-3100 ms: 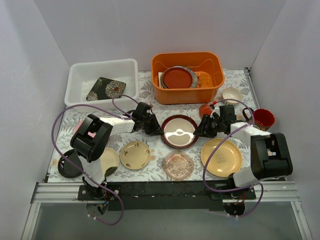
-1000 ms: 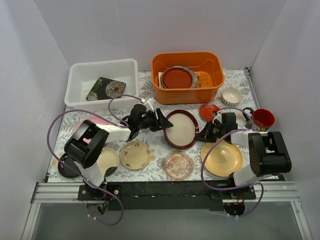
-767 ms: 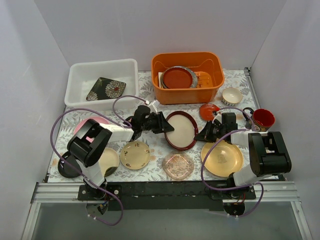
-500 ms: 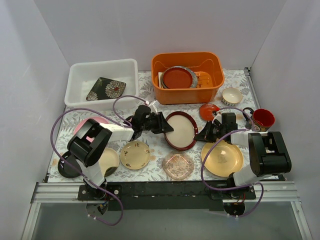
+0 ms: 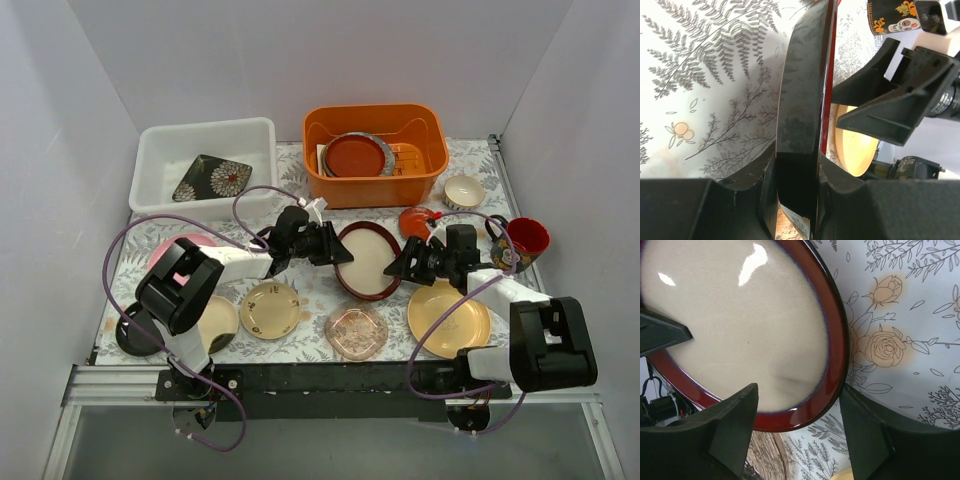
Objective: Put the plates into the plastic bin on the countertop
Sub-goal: Pick up the plate at the center of the board, then place the plate in the plastic bin.
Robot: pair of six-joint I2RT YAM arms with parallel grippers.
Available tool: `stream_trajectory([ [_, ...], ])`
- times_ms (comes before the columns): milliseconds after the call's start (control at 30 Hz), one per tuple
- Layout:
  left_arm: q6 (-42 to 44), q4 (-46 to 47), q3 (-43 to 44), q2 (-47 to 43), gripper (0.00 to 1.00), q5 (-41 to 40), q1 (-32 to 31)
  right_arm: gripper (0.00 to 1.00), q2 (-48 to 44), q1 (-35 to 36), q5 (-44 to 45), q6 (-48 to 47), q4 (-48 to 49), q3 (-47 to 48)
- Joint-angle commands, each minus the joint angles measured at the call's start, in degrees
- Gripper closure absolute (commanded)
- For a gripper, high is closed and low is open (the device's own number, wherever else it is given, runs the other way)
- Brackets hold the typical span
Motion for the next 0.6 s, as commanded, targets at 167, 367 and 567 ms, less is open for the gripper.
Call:
stream_trajectory([
  [167, 2.02, -4.17, 7.66, -7.76, 1.0, -2.73, -0.54, 0.22, -8.61, 0.36, 0.85, -0.55, -3.15, 5.8],
  [367, 2.46, -7.07, 9.15, -11.27, 1.0, -3.79, 0.51, 0.19, -11.43, 0.36, 1.38, -0.46, -4.29, 8.61],
  [567, 4.31, -12.15, 11.7, -14.44, 1.0, -3.79, 2.09, 0.11, -15.2, 0.36, 3.05, -1.34, -9.47, 11.77],
])
